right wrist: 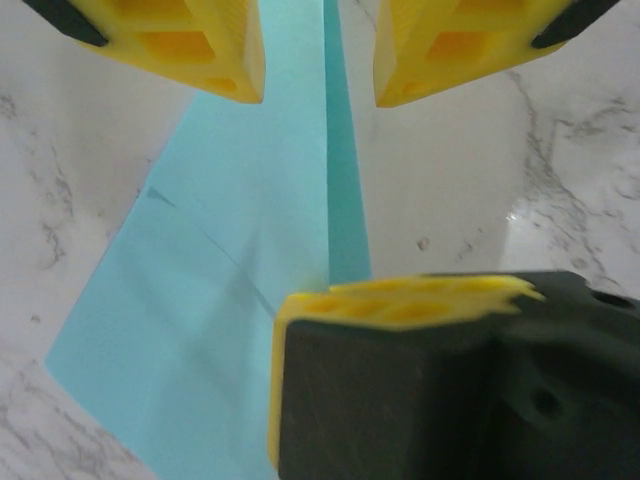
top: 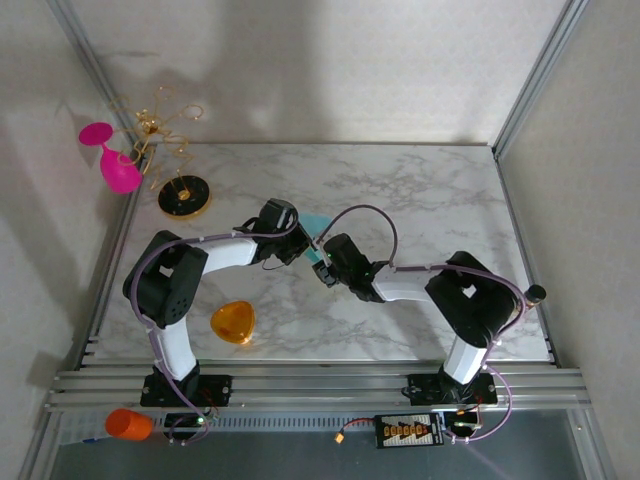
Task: Fold a paper plane with a square sheet of paper (pick it up from the middle)
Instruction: Fourth fold the wing at the center of the table.
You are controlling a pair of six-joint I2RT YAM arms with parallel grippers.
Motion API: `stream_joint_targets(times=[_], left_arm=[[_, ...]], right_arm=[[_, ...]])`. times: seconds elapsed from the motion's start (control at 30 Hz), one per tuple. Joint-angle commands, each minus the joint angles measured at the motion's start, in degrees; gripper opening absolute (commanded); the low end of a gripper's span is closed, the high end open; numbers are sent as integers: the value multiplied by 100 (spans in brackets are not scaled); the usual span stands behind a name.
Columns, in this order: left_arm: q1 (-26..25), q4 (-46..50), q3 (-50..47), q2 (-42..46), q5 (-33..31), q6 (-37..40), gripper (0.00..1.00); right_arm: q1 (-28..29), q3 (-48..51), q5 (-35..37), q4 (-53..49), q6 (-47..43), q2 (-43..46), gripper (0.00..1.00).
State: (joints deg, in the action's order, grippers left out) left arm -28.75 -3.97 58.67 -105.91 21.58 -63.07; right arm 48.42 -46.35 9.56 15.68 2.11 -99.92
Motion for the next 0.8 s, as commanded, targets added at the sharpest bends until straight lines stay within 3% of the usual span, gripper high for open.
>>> stream_joint_targets(times=[0.0, 0.43, 0.77], left_arm=[[-25, 65, 4, 140, 12, -90, 6], [62, 12, -93, 186, 294, -153, 10], [385, 125, -154, 66, 585, 99, 26]], right_arm=[[32, -163, 278, 82, -34, -145, 33], [29, -147, 301, 3, -346, -309, 14], [36, 225, 78, 222, -769, 37, 13]])
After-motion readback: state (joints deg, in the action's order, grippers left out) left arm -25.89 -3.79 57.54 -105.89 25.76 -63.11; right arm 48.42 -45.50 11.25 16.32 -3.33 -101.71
